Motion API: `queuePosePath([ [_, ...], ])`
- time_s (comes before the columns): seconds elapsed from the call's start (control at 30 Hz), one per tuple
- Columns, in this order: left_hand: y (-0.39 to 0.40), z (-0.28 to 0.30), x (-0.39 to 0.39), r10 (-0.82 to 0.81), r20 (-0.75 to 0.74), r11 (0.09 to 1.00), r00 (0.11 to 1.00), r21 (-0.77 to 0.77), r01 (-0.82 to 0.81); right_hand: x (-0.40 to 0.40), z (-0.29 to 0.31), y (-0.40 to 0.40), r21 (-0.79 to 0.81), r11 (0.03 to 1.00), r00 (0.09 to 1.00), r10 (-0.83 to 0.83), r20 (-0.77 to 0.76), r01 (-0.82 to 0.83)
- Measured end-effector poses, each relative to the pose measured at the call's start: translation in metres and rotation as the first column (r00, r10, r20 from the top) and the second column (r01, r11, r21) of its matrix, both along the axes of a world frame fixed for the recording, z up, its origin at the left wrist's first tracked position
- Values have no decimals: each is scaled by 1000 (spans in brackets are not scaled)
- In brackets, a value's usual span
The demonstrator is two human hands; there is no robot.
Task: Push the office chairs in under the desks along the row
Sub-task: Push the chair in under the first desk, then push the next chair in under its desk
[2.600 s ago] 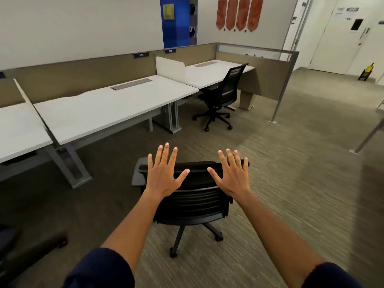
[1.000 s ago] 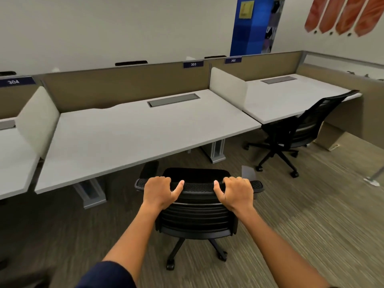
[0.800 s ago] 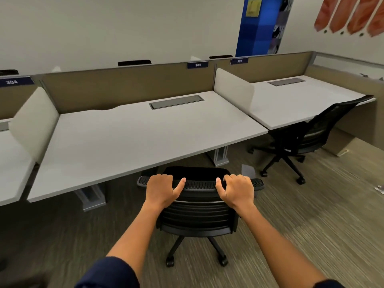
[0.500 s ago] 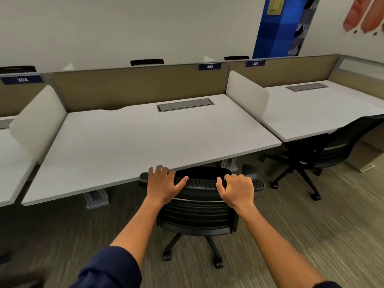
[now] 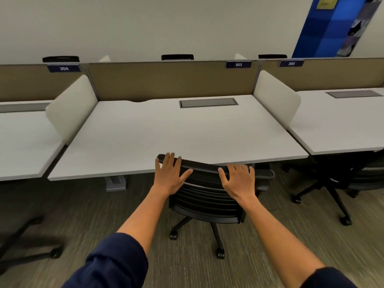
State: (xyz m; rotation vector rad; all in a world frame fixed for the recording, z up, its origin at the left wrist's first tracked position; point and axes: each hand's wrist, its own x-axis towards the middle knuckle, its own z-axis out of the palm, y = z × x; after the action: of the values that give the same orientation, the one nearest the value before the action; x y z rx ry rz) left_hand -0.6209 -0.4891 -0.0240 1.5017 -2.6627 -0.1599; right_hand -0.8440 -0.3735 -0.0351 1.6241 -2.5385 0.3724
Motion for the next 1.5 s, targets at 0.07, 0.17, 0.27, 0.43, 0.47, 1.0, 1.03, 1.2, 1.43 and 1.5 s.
queuePosePath([
  [0.07,8,3,6,10,-40,999,999,-37,-11,13,0,-4,-62,996,998,62,8,-61],
  [0.17,19,8,27,56,-72,994,996,-88,-63,45,7,-18,-109,976,982,187,-3,-186],
  [0.27,28,13,64,119,-89,985,989,-114,-129,84,14,-34,-106,958,963,270,9,-268],
  [0.43,45,18,149,260,-103,953,960,-134,-272,163,20,-52,-60,921,923,385,-9,-384],
  [0.47,50,18,169,289,-113,943,951,-138,-303,181,20,-53,-54,912,913,407,-11,-407],
  [1.0,183,17,578,603,-134,765,786,-180,-618,582,30,4,-100,735,739,674,0,-670],
  [1.03,192,19,605,622,-131,750,772,-183,-636,609,31,9,-101,721,725,689,6,-685],
  [1.2,230,26,719,700,-154,673,698,-186,-716,727,31,22,-104,640,642,767,15,-762],
  [1.43,257,23,860,787,-180,567,590,-169,-806,887,25,15,-88,518,520,854,6,-851],
  [1.5,256,19,902,804,-170,546,570,-169,-821,934,19,6,-91,493,494,869,16,-865],
])
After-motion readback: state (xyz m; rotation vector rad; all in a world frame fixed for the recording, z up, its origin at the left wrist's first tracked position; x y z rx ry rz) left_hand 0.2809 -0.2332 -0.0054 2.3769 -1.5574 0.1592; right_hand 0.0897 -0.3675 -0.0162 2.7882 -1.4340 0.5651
